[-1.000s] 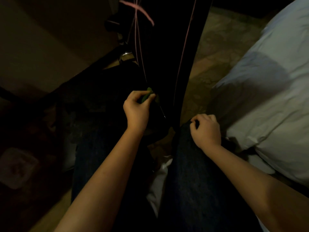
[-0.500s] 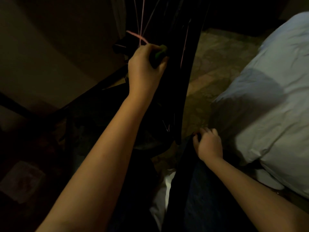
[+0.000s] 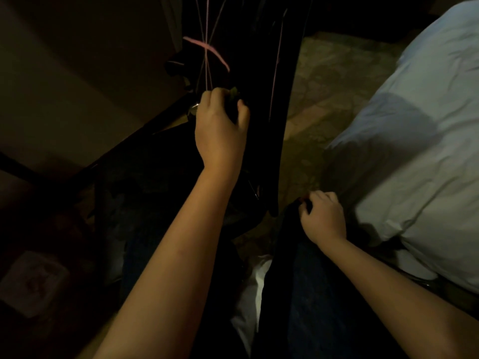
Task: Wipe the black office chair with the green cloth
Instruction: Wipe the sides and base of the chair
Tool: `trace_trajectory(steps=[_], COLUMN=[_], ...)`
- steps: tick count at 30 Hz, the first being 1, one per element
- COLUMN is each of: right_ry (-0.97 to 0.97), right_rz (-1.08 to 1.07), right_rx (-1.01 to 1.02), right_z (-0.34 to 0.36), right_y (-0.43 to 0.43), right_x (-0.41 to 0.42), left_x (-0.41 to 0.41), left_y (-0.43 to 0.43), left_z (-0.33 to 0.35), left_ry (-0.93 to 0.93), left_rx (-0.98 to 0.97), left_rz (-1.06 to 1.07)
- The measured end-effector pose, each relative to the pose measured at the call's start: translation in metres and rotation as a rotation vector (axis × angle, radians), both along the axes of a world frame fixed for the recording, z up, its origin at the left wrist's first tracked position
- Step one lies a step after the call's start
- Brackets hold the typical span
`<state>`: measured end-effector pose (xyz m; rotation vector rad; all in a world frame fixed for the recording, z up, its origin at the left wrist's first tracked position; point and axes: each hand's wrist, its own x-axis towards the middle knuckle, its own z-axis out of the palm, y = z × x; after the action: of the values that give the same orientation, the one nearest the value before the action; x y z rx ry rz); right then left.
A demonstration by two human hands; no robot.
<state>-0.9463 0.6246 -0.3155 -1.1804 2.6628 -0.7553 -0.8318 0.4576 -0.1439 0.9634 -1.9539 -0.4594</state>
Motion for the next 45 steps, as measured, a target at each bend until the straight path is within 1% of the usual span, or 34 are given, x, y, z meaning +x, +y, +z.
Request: trace_trajectory(steps=[5,10,16,22,26,28,31,36,42,45], right_ry=[0.007,-0.005,0.003,0.014,0.018,0.01,0.018,0.03,0.026,0.025], right_rz=[-0.019,-0.015,-0.013,-0.012,-0.011,-0.007,-0.009,-0.004,-0.013,-0.014], right_rx=[-0.045,-0.066,-0.075,-0.101,-0.096,-0.093,-0.105,-0.097,-0.097,-0.085], right_z=[-0.005,-0.006,-0.008,-0.013,-0.013,-0.014,-0.015,-0.015,-0.014,-0.012], right_y=[0.0,-0.001,-0.001,-0.001,-0.002,-0.002,-0.003,-0.006,-0.005,-0.005], right_x=[-0.001,0.0,0.0,-0.001,-0.001,-0.001,0.0,0.001,0.0,0.0], left_x=[0.01,0.019,0.024,0.025,0.02,0.017,0.015,0.015,0.026,0.03], left_y=[0.003,0.007,0.016,0.025,0.028,0.026,0.026,0.028,0.028,0.031], left_z=[-0.031,-0.057,-0.069,-0.087,-0.108,-0.114,-0.118,-0.116,-0.099,-0.09], left_ry=[0.021,-0.003,-0.015,-0.05,-0.074,-0.062,-0.046,-0.085,-0.155,-0.141], left_rx=[0.07,0.171,0.265,0.361,0.334,0.351,0.376,0.382,0.257,0.235], left_rz=[0.023,0.032,0.023,0.061,0.128,0.135,0.16,0.161,0.099,0.082])
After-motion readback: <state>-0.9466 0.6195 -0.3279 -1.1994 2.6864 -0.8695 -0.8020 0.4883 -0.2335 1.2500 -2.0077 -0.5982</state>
